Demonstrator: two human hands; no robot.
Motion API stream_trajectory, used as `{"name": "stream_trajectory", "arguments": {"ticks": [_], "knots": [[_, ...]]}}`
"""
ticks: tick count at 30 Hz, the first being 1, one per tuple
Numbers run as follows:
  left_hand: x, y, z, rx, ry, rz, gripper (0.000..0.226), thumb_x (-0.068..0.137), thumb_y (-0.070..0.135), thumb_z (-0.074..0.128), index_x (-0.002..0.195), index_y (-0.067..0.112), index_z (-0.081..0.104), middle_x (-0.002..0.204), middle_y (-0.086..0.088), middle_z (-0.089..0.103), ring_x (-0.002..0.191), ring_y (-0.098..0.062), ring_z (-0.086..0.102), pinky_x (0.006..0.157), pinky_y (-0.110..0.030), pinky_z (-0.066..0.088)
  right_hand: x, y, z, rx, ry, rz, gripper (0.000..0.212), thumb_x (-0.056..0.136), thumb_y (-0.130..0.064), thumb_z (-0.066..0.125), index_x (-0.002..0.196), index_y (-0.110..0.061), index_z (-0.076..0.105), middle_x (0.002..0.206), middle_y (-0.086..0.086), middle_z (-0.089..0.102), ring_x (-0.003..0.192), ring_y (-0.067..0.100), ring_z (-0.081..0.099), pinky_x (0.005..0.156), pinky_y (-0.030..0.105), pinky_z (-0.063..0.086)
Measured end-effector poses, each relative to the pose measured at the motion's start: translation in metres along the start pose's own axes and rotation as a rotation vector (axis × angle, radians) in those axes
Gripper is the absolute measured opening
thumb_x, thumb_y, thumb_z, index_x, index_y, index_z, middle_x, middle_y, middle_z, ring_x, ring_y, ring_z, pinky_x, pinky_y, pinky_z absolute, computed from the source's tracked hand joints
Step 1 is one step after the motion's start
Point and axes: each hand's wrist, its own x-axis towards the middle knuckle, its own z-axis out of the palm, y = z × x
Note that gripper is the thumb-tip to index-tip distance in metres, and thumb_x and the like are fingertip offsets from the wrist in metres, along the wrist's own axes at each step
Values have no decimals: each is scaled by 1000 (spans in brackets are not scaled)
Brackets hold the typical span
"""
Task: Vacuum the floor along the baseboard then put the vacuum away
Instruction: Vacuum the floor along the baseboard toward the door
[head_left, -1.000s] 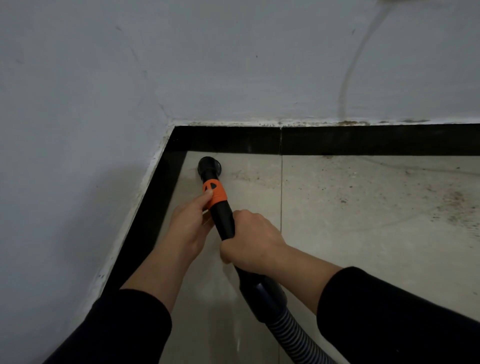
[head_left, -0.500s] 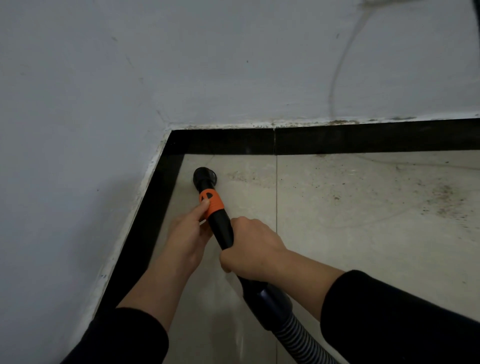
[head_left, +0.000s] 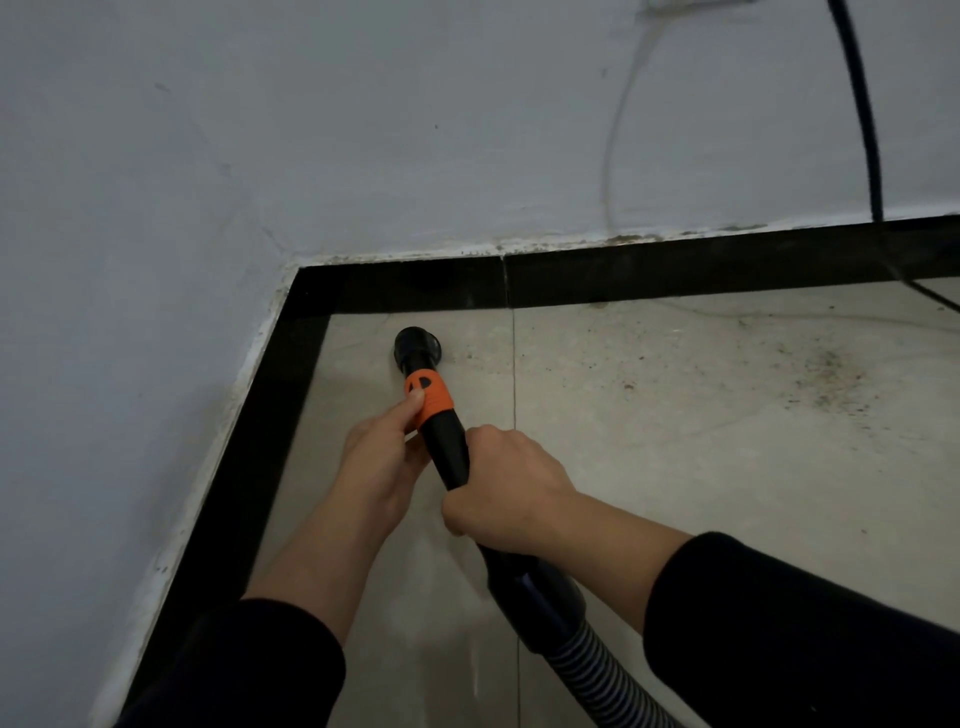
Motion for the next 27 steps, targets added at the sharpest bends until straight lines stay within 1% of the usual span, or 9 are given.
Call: {"name": "stream_trajectory", "arguments": {"ticks": [4,9,13,15,18,22,27], "knots": [[-3,-3,10,8,-19,-3,39,93,20,60,125,-2,56,113,-15,61,103,-31,62,87,-39,52,-4,7,-4,0,12,21,28,77,-23,65,98,-17,47,79,-2,49,75,19,55,61,28,46],[-5,-5,20,24,-38,-13,41,92,20,61,126,-2,55,116,-15,60,105,-32,62,94,-43,51,-9,14,-9,11,22,39,32,77,-23,66,103,-17,49,83,-1,51,78,19,57,67,30,51],[-8,-8,28,30,-60,-17,41,93,20,60,127,-2,53,112,-13,60,103,-31,61,94,-43,50,-13,20,-13,14,31,49,28,78,-23,64,98,-18,45,79,-2,47,74,18,54,61,27,45],[-8,-9,31,31,-74,-25,42,93,20,60,128,-2,53,114,-13,60,103,-30,62,92,-42,51,-15,22,-14,13,42,51,26,79,-22,62,97,-18,44,78,-2,47,73,18,53,60,26,44],[-8,-9,36,24,-90,-33,43,93,20,60,130,-2,52,117,-15,59,102,-30,62,86,-38,52,-16,24,-17,15,53,54,25,78,-21,61,96,-17,44,78,-2,47,74,19,54,60,26,44],[-8,-9,41,24,-94,-40,47,93,20,60,133,-2,50,120,-15,58,104,-31,62,87,-39,52,-14,27,-19,22,59,69,24,78,-21,61,96,-17,45,79,-1,49,73,19,55,59,26,44],[-5,-8,51,32,-115,-39,45,93,20,59,131,-2,50,111,-13,60,100,-28,62,82,-36,52,-12,31,-23,28,75,80,24,78,-21,61,96,-17,45,78,-1,47,70,17,52,55,25,40]]}}
